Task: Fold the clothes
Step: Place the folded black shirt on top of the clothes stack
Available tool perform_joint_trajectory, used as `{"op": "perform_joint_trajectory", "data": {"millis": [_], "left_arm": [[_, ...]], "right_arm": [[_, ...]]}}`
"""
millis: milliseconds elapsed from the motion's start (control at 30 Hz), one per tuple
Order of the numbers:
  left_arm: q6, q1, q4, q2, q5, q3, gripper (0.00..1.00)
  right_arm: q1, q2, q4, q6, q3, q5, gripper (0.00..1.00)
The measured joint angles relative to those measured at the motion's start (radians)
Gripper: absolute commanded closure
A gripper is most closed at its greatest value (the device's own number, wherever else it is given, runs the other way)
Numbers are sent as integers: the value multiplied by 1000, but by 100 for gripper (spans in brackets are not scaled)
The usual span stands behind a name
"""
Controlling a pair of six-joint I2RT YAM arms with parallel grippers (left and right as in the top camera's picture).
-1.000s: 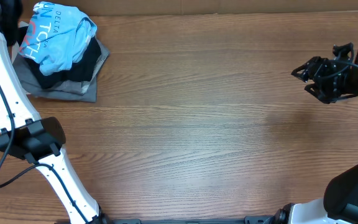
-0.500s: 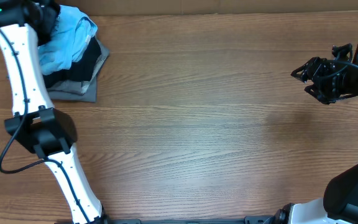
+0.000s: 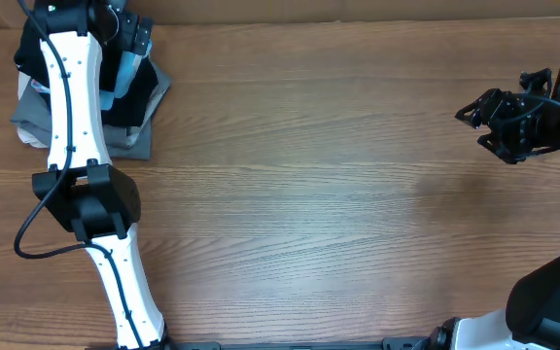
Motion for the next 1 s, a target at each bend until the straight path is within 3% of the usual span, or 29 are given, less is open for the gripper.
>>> {"op": "perform_joint_trajectory", "data": {"millis": [233,300,400,467,567,800,1000], "left_arm": [[-181,6,-5,-23,153,51,0],[-227,6,-8,-62,195,58,0],[-278,6,-25,-147,241,72,0],[-296,6,-26,-198,260,89,0],[-311,6,-26,-245,278,112,0],[-323,6,-38,-237,289,111,0],[-333,6,-39,-233,289,111,0]], "right_arm": [[0,0,9,-3,0,26,27],[0,0,6,-19,0,37,16],[0,0,-38,-52,10,61,10],[0,-1,-81,-67,38,89,0],[0,-27,-130,-102,100,123,0],[10,-288,-243,-143,304,146,0],[14,-514,-261,-151,344,146,0]]}}
